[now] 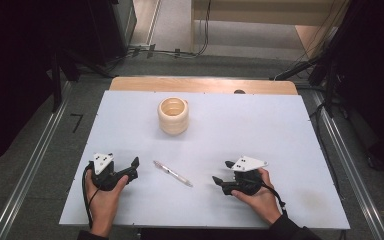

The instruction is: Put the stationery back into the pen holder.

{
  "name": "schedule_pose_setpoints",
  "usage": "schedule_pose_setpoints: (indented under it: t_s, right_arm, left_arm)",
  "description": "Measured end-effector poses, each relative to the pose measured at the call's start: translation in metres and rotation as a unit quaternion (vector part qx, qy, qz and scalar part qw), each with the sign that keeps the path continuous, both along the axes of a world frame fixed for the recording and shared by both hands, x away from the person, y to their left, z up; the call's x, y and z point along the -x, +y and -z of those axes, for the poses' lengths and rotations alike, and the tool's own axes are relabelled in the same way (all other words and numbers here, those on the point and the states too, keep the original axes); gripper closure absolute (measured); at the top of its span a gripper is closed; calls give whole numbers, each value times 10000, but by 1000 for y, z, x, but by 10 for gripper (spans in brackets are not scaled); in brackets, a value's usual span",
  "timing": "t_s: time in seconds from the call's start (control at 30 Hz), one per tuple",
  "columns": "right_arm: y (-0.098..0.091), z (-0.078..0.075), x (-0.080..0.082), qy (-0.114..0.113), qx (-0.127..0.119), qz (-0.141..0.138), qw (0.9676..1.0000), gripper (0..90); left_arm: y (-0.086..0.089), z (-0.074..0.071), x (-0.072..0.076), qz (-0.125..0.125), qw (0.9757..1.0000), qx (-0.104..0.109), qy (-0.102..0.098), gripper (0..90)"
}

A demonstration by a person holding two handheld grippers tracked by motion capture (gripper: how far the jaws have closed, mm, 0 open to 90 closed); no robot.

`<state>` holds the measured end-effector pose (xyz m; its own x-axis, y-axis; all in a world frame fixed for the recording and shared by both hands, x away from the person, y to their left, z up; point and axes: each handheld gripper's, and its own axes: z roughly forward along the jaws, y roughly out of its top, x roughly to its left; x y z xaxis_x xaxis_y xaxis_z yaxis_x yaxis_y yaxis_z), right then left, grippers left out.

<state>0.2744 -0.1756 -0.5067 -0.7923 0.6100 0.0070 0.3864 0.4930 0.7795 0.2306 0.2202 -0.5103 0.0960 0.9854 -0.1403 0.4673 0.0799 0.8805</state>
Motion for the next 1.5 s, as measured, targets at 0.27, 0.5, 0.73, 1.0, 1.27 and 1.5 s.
schedule_pose_setpoints:
  t_s: [0.27, 0.5, 0.73, 1.0, 1.27, 1.5]
  right_arm:
    - [8, 1, -1, 12, 7, -83, 10000, 272]
    - [15, 1, -2, 10, -13, -146, 9999, 272]
    - [23, 2, -2, 15, 1, -231, 9997, 272]
    - [32, 4, -2, 42, 4, -309, 9995, 272]
    - [38, 5, -4, 36, 16, -366, 9993, 273]
    - [44, 5, -4, 39, 27, -426, 9991, 273]
  left_arm:
    - [0, 0, 0, -4, 10000, 14, -10, 84]
    - [0, 0, 0, 1, 10000, 13, -8, 84]
    - [0, 0, 0, -1, 10000, 2, -6, 84]
    - [1, 1, 0, -10, 10000, 0, -3, 84]
    - [1, 0, 0, -12, 10000, -1, 2, 84]
    - [1, 0, 0, -12, 10000, 1, 5, 84]
